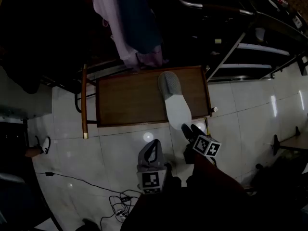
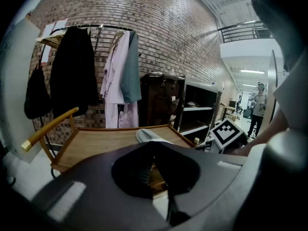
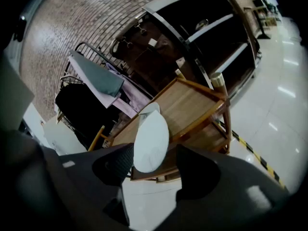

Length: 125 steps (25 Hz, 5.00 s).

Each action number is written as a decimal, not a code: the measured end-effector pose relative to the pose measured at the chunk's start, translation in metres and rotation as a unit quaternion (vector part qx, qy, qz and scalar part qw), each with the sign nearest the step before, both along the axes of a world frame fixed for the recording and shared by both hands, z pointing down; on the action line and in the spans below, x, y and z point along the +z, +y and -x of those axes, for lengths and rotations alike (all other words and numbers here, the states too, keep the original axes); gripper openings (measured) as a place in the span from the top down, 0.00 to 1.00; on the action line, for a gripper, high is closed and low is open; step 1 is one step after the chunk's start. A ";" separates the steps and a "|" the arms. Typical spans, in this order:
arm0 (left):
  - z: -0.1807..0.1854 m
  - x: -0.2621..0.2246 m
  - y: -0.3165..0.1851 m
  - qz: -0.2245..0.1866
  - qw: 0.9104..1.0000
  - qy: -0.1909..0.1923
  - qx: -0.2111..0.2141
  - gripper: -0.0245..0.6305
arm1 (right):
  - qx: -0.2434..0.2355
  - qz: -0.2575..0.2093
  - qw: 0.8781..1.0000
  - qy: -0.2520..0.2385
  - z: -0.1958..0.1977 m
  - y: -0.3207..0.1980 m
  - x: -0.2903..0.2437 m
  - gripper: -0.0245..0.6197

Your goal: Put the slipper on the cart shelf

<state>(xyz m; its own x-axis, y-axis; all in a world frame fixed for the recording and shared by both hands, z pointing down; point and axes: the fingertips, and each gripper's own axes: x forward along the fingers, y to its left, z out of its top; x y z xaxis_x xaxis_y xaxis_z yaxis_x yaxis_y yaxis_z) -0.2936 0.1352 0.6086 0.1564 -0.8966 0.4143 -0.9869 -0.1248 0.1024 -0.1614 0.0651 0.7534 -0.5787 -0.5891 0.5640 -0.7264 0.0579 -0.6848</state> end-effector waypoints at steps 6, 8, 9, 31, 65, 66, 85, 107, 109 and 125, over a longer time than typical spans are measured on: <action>0.006 -0.001 0.003 0.002 1.000 -0.002 -0.001 0.94 | 0.039 0.051 0.996 -0.065 0.014 -0.007 0.016 0.54; 0.005 -0.002 0.004 0.001 1.000 -0.003 0.004 0.94 | 0.051 0.067 0.994 -0.076 0.017 -0.010 0.023 0.54; 0.004 -0.002 0.004 0.001 1.000 -0.003 0.006 0.94 | 0.057 0.073 0.992 -0.079 0.017 -0.011 0.025 0.54; 0.007 -0.009 -0.004 -0.014 1.000 -0.017 0.020 0.94 | -0.053 -0.200 0.977 0.056 0.014 -0.030 -0.112 0.88; -0.120 -0.183 -0.112 -0.210 0.976 -0.035 -0.037 0.94 | -0.045 -0.523 0.836 0.161 -0.143 -0.079 -0.337 0.87; -0.122 -0.182 -0.114 -0.206 0.977 -0.036 -0.038 0.94 | -0.046 -0.524 0.835 0.161 -0.146 -0.079 -0.336 0.87; -0.154 -0.167 -0.158 -0.191 0.980 -0.012 0.051 0.94 | 0.036 -0.439 0.861 0.252 -0.232 -0.074 -0.302 0.87; -0.284 -0.159 -0.274 -0.173 0.984 -0.032 -0.015 0.94 | -0.003 -0.375 0.886 0.272 -0.367 -0.301 -0.203 0.87; -0.284 -0.161 -0.280 -0.171 0.984 -0.038 -0.027 0.94 | -0.009 -0.376 0.888 0.264 -0.359 -0.328 -0.200 0.87; -0.268 -0.155 -0.324 -0.162 0.981 -0.048 -0.091 0.94 | -0.014 -0.334 0.912 0.236 -0.320 -0.446 -0.174 0.87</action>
<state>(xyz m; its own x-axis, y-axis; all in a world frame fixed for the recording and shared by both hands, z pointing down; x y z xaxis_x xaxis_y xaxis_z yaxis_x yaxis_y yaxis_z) -0.0258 -0.1891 0.4535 -0.0443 -0.9932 0.1077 -0.9990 0.0437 -0.0079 0.1581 -0.3814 0.5799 -0.3848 -0.8810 0.2752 -0.9229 0.3716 -0.1010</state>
